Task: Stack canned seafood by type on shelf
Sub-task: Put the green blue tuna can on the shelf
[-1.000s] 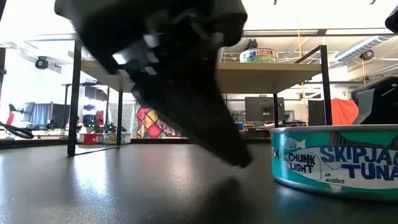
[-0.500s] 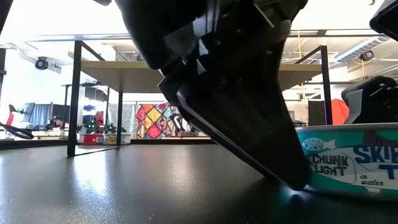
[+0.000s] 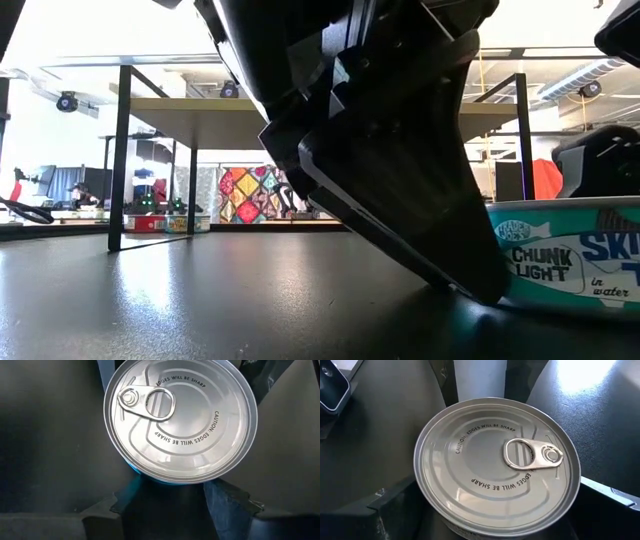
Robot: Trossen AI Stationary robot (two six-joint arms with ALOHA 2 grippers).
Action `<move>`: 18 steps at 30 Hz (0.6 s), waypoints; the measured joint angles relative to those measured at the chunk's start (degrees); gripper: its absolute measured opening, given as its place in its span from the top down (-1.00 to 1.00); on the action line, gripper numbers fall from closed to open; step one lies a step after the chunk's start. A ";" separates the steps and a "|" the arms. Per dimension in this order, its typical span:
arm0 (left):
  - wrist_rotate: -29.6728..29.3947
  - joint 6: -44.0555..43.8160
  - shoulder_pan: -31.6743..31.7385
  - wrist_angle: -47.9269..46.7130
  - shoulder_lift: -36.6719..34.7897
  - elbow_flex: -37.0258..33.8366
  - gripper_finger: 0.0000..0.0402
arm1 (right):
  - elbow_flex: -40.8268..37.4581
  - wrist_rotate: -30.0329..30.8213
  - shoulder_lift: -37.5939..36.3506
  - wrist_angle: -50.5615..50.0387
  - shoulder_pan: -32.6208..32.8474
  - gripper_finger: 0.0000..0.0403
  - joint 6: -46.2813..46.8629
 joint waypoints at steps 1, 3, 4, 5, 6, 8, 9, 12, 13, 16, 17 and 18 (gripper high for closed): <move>-0.13 -0.02 0.00 0.03 0.01 0.00 0.11 | 0.00 -0.04 0.00 0.00 0.00 -0.99 0.23; -0.38 -0.04 0.01 0.17 0.01 0.00 0.11 | 0.00 -0.04 0.00 0.00 -0.02 -0.99 0.59; -0.38 -0.05 0.02 0.17 0.01 0.00 0.11 | 0.02 -0.04 0.00 -0.02 -0.02 -0.99 0.90; -0.36 0.08 0.01 0.20 0.01 0.00 0.11 | 0.13 -0.05 0.00 -0.28 -0.02 -0.99 1.25; -0.35 0.27 0.01 0.17 -0.01 0.00 0.11 | 0.26 -0.04 0.00 -0.46 -0.02 -0.99 1.47; -0.28 0.42 0.00 0.00 -0.20 0.07 0.11 | 0.42 -0.05 0.00 -0.78 -0.02 -0.96 1.74; -0.17 0.46 0.00 -0.19 -0.26 0.19 0.11 | 0.42 -0.06 -0.03 -0.87 -0.02 -0.93 1.82; 0.30 0.90 0.00 -1.82 -0.32 1.22 0.11 | 0.42 -0.58 -0.60 -1.85 -0.05 -0.84 2.19; 0.40 1.46 0.00 -2.54 -0.27 1.74 0.11 | 0.42 -0.91 -0.87 -2.25 -0.10 -0.83 2.30; 0.63 2.40 0.00 -4.09 -0.13 3.17 0.11 | 0.42 -1.93 -2.27 -4.79 -0.20 -0.83 2.77; 0.63 2.45 0.00 -4.40 -0.14 3.62 0.11 | 0.42 -2.42 -2.81 -5.87 -0.22 -0.83 2.98; 0.64 2.72 0.00 -4.74 -0.38 3.95 0.11 | 0.42 -2.75 -3.55 -7.11 -0.22 -0.83 3.36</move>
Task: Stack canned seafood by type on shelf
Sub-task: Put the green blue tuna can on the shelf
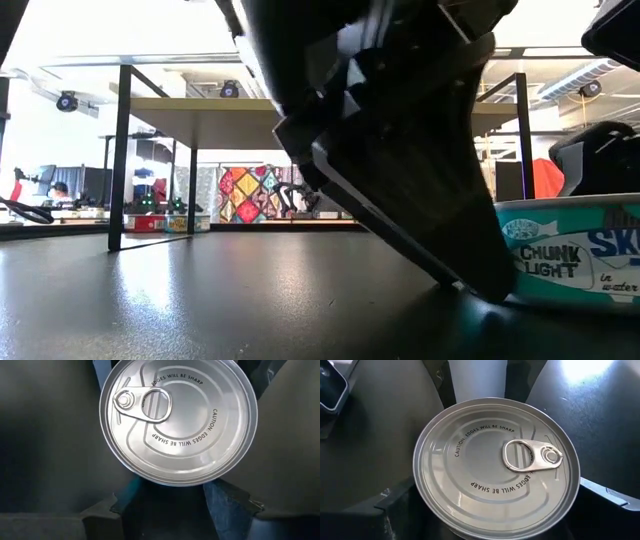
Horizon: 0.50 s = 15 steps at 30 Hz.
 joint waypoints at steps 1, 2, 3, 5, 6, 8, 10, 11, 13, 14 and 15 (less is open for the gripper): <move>0.01 0.17 0.02 -0.04 -0.18 0.27 0.11 | 0.00 -0.41 -0.92 -1.43 0.00 -0.83 0.50; -0.03 0.19 0.02 -1.18 -0.22 0.98 0.11 | 0.00 -0.90 -1.94 -3.22 0.02 -0.83 0.88; -0.21 0.43 -0.01 -2.84 -0.64 1.40 0.11 | 0.01 -1.17 -3.17 -4.71 0.04 -0.83 1.30; -1.46 1.75 -0.59 -6.61 -3.37 1.82 0.11 | 0.37 -1.30 -5.92 -7.92 0.02 -0.83 3.05; -2.11 2.15 -1.05 -7.81 -5.32 1.82 0.11 | 0.43 -1.27 -7.73 -9.09 0.24 -0.83 3.77; -4.20 2.84 -2.36 -8.63 -9.81 1.82 0.11 | 0.66 -0.81 -11.43 -10.61 0.60 -0.83 3.97; -7.75 3.21 -3.64 -8.44 -13.61 2.02 0.11 | 0.70 -1.97 -14.88 -12.65 0.68 -0.83 3.32; -9.74 3.18 -4.23 -9.22 -15.33 1.93 0.11 | 0.61 -1.99 -16.52 -14.42 0.61 -0.83 2.69; -14.14 3.20 -5.18 -11.91 -17.69 1.45 0.11 | 1.00 -1.82 -19.73 -18.19 -0.18 -0.83 1.94; -16.02 3.20 -5.50 -12.99 -18.50 1.27 0.11 | 1.75 -1.67 -21.58 -20.41 -0.60 -0.83 1.58; -17.72 3.29 -5.69 -13.80 -19.32 1.14 0.11 | 2.55 -1.23 -23.14 -22.67 -1.14 -0.83 1.23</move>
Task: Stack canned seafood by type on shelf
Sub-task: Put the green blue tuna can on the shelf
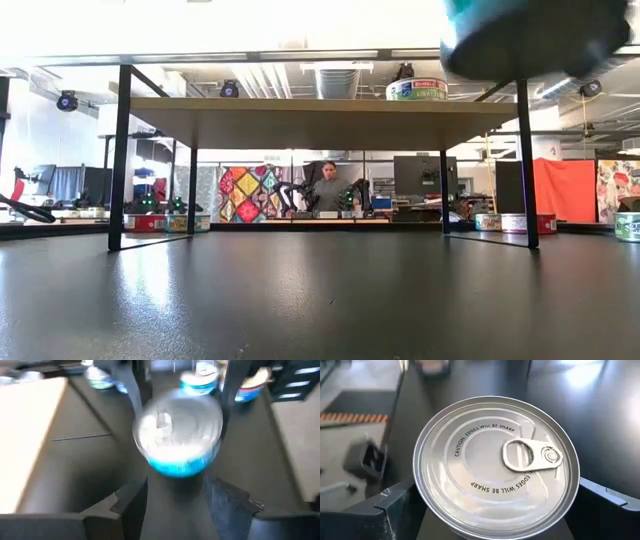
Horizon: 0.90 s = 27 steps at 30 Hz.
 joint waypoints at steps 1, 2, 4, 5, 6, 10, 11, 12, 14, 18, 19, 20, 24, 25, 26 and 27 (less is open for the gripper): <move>-1.35 0.00 -0.06 -0.58 -1.13 -0.04 0.11 | 0.79 0.36 -1.56 -2.49 -0.56 -0.83 -0.42; -2.40 0.01 -0.06 -0.66 -2.51 -0.04 0.11 | 1.40 0.50 -2.82 -4.92 -1.09 -0.83 -1.10; -3.37 -0.02 0.47 -0.56 -5.00 0.19 0.11 | 2.66 0.26 -4.65 -9.32 -2.59 -0.83 -3.25; -3.38 -0.08 0.72 -0.45 -5.65 0.28 0.11 | 3.41 0.07 -5.60 -10.83 -3.55 -0.83 -4.37; -3.33 -0.07 0.87 -0.65 -6.04 0.26 0.11 | 4.22 -0.02 -6.55 -12.11 -4.41 -0.83 -5.73; -4.82 1.83 1.33 -1.56 -6.89 -0.15 0.11 | 6.93 -0.10 -10.24 -17.99 -8.13 -0.83 -10.11; -6.06 2.64 1.45 -1.42 -7.50 -0.15 0.11 | 7.26 -0.63 -10.78 -19.66 -9.08 -0.83 -11.24; -7.10 3.44 1.67 -1.01 -7.97 -0.07 0.11 | 7.49 -1.37 -11.35 -20.76 -10.00 -0.83 -12.28; -7.65 4.38 2.44 0.02 -8.24 0.07 0.11 | 7.82 -2.43 -12.61 -22.86 -11.68 -0.83 -13.93; -7.32 4.53 4.72 1.32 -7.20 -0.15 0.11 | 6.97 -5.21 -14.93 -24.67 -15.19 -0.83 -17.57; -7.45 4.42 5.13 1.87 -7.19 -0.15 0.11 | 6.30 -6.21 -15.31 -25.25 -16.24 -0.83 -18.44; -7.73 4.37 5.58 2.45 -7.22 -0.15 0.11 | 5.79 -7.39 -15.64 -25.67 -17.19 -0.83 -18.96; -7.74 4.76 7.94 6.19 -6.94 -0.16 0.11 | 4.19 -10.85 -16.74 -25.63 -20.70 -0.83 -21.32; -7.72 5.58 8.70 6.89 -6.86 -0.20 0.11 | 3.99 -11.31 -16.72 -25.53 -21.41 -0.83 -21.96; -7.73 6.74 9.54 7.46 -6.86 -0.22 0.11 | 3.90 -11.54 -16.59 -25.59 -21.92 -0.83 -22.70; -7.77 7.77 10.47 7.65 -6.86 -0.22 0.11 | 3.84 -11.64 -16.41 -25.65 -22.41 -0.83 -23.09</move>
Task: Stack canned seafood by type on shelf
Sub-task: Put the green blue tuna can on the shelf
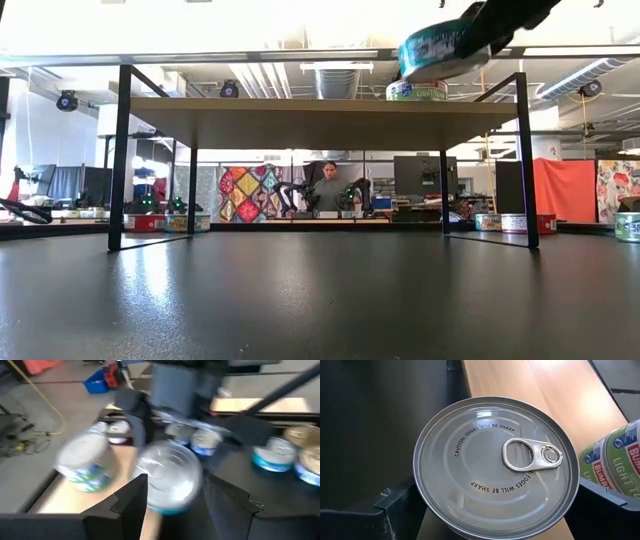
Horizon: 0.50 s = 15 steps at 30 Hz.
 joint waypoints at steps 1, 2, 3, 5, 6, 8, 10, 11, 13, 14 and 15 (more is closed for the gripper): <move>0.00 0.87 0.97 0.08 0.00 0.00 0.11 | -0.01 -0.02 0.08 -0.01 -0.52 -0.83 -0.57; 0.06 1.60 1.98 0.17 0.00 0.00 0.11 | -0.01 -0.08 0.08 0.04 -1.03 -0.83 -1.16; 0.54 2.24 3.00 0.05 0.00 0.00 0.11 | -0.01 -0.18 0.08 0.04 -1.53 -0.83 -1.42; 4.03 3.12 5.13 0.24 0.00 -0.03 0.11 | -0.16 -0.17 0.12 0.03 -2.78 -0.83 -2.08; 6.45 3.51 6.23 1.09 0.05 -0.09 0.11 | -0.33 -0.16 0.12 -0.07 -3.40 -0.83 -2.34; 11.51 4.25 8.14 4.04 0.49 -0.18 0.11 | -0.71 -0.20 0.14 -0.34 -4.65 -0.83 -2.65; 16.08 5.28 9.70 6.71 0.68 -0.93 0.11 | -1.10 -0.86 0.14 -0.25 -5.76 -0.83 -3.20; 18.44 5.48 10.33 8.97 0.68 -1.69 0.11 | -1.37 -1.39 0.14 -0.22 -6.29 -0.83 -3.26; 21.29 5.56 11.19 11.27 0.68 -2.59 0.11 | -1.76 -1.93 0.17 -0.28 -7.04 -0.84 -3.22; 21.80 5.56 11.48 11.05 0.68 -2.66 0.11 | -1.84 -1.91 0.17 -0.17 -7.24 -0.86 -3.24; 22.05 5.54 11.71 10.70 0.69 -2.69 0.12 | -1.92 -1.91 0.17 -0.15 -7.38 -0.88 -3.24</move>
